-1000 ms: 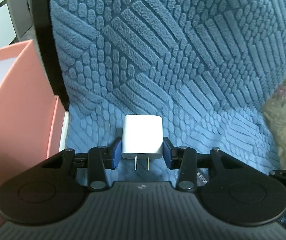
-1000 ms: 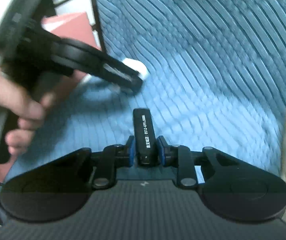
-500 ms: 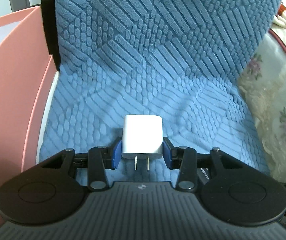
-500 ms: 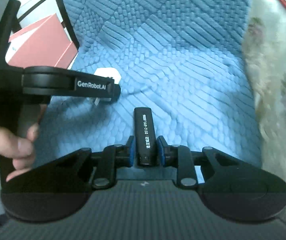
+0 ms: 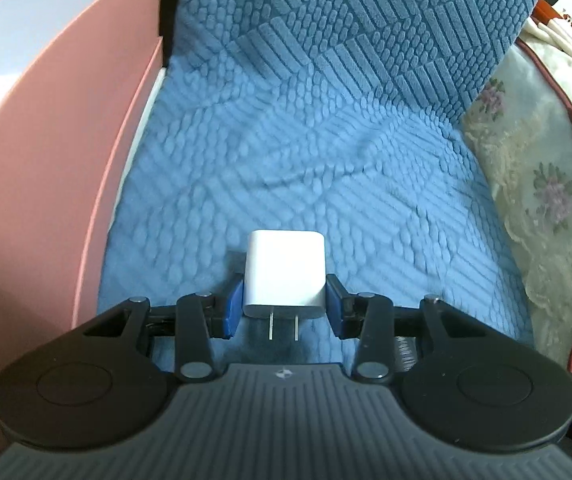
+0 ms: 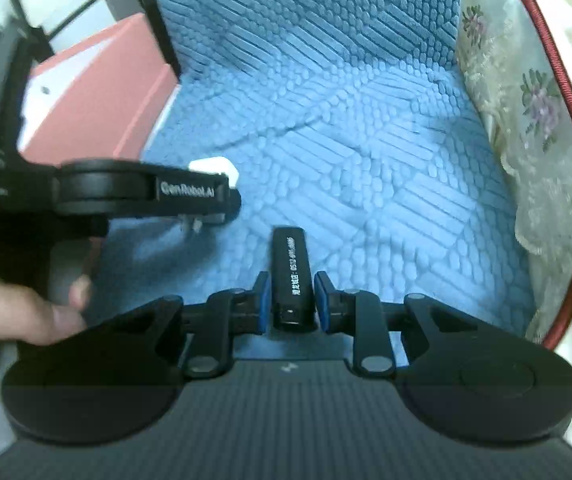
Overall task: Organize rigid objects
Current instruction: 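Lift and carry the adapter with the left tool while the right tool carries the USB stick to the box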
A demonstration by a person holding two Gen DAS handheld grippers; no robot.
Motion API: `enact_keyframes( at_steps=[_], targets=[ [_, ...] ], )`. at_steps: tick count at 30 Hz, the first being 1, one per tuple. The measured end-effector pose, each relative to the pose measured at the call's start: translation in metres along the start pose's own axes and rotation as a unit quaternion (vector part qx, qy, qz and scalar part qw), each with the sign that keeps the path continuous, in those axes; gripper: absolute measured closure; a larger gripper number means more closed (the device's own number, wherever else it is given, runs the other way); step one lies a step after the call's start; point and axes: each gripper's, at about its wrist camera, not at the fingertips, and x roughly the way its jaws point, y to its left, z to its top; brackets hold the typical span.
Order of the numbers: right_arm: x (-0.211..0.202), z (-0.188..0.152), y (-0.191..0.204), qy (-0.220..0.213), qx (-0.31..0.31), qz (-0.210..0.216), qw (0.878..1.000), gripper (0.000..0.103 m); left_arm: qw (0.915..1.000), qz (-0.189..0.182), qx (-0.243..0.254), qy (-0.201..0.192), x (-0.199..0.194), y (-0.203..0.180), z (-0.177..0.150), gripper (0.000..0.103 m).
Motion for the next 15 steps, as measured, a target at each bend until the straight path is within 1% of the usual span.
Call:
enact_keyframes(
  at_steps=[6, 11, 12, 13, 14, 15],
  targets=[
    [-0.006, -0.027, 0.004, 0.017, 0.007, 0.002, 1.000, 0.077, 0.9998, -0.010, -0.012, 0.009, -0.016, 0.004, -0.026, 0.055],
    [-0.009, -0.028, 0.002, -0.009, 0.010, 0.000, 1.000, 0.075, 0.9999, -0.008, -0.011, 0.009, -0.020, 0.002, -0.034, 0.054],
    [-0.008, -0.028, 0.001, -0.014, 0.009, -0.001, 1.000, 0.073, 0.9998, -0.011, -0.013, 0.010, -0.020, 0.003, -0.034, 0.053],
    [-0.005, -0.028, 0.001, -0.015, 0.010, -0.001, 1.000, 0.070, 0.9996, -0.016, -0.022, 0.011, -0.020, 0.006, -0.032, 0.053],
    [-0.002, -0.027, 0.000, -0.013, 0.011, 0.002, 1.000, 0.065, 0.9990, -0.023, -0.036, 0.013, -0.020, 0.010, -0.031, 0.053],
    [0.001, -0.026, 0.001, -0.006, 0.009, 0.008, 1.000, 0.063, 0.9982, -0.030, -0.049, 0.014, -0.020, 0.014, -0.030, 0.052]
  ],
)
